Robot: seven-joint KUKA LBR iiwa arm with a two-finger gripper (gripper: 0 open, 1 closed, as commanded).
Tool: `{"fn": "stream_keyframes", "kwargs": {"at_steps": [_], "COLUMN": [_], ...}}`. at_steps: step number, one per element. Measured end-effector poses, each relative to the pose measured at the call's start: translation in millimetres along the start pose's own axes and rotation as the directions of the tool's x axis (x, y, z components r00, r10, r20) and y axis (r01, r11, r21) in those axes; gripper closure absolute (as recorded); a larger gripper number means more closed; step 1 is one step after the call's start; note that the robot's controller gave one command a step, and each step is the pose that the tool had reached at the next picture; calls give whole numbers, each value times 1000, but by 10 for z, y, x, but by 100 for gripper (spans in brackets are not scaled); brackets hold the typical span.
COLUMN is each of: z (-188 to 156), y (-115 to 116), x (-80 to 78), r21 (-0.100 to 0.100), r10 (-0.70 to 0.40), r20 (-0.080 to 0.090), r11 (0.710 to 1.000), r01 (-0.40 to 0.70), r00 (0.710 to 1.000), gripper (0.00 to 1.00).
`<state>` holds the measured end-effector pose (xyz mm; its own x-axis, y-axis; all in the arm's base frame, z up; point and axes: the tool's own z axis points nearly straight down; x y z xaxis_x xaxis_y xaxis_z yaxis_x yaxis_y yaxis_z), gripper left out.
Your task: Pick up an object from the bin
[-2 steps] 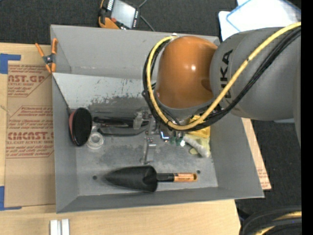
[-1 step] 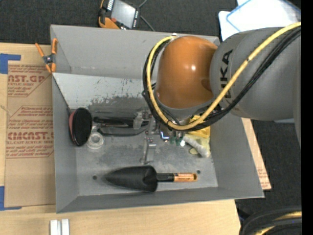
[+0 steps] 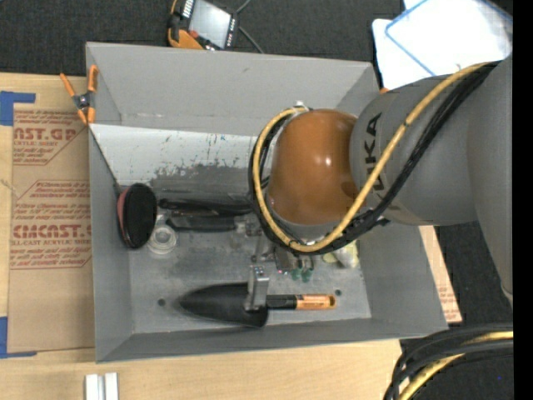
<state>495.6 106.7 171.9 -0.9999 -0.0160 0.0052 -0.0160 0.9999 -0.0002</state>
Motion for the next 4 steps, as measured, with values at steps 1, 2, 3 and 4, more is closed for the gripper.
{"fn": "stream_keyframes", "kwargs": {"at_steps": [1, 2, 3, 4], "z": [249, 493, 928, 989], "y": [-83, 57, -210, -239], "x": [131, 43, -31, 22], "r21": [-3, -4, -2, -7], "r10": [-15, 49, 30, 74], "r20": [13, 7, 12, 15], "r11": [1000, 999, 1000, 997], "r01": [15, -49, -30, -73], "r00": [1000, 999, 999, 997], "gripper": [0, 0, 0, 0]}}
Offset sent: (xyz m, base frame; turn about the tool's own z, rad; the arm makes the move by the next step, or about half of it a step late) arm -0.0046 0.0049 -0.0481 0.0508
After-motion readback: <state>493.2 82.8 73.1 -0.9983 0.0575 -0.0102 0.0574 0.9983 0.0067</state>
